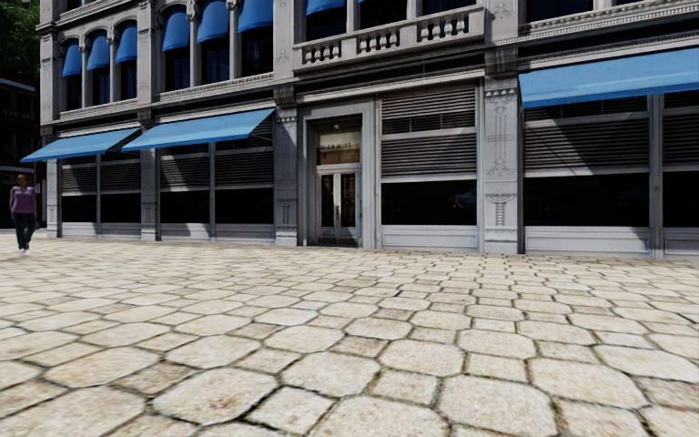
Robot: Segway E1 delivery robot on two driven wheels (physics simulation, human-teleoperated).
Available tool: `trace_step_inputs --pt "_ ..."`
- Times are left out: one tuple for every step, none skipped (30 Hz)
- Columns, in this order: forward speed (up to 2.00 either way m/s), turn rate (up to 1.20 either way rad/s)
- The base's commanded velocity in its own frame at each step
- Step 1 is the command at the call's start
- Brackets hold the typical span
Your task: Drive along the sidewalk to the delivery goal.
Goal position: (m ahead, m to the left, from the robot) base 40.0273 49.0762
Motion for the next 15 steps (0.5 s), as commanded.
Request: trace_step_inputs --pt "0.00 0.00" --pt "0.00 0.00" --pt "0.00 0.00" --pt "0.00 0.00" --pt "0.00 0.00" --pt "0.00 0.00" --pt "0.00 0.00" --pt "0.00 0.00" --pt "0.00 0.00" --pt "0.00 0.00" --pt "0.00 0.00" --pt "0.00 0.00" --pt "0.00 0.00" --pt "0.00 0.00" --pt "0.00 0.00"
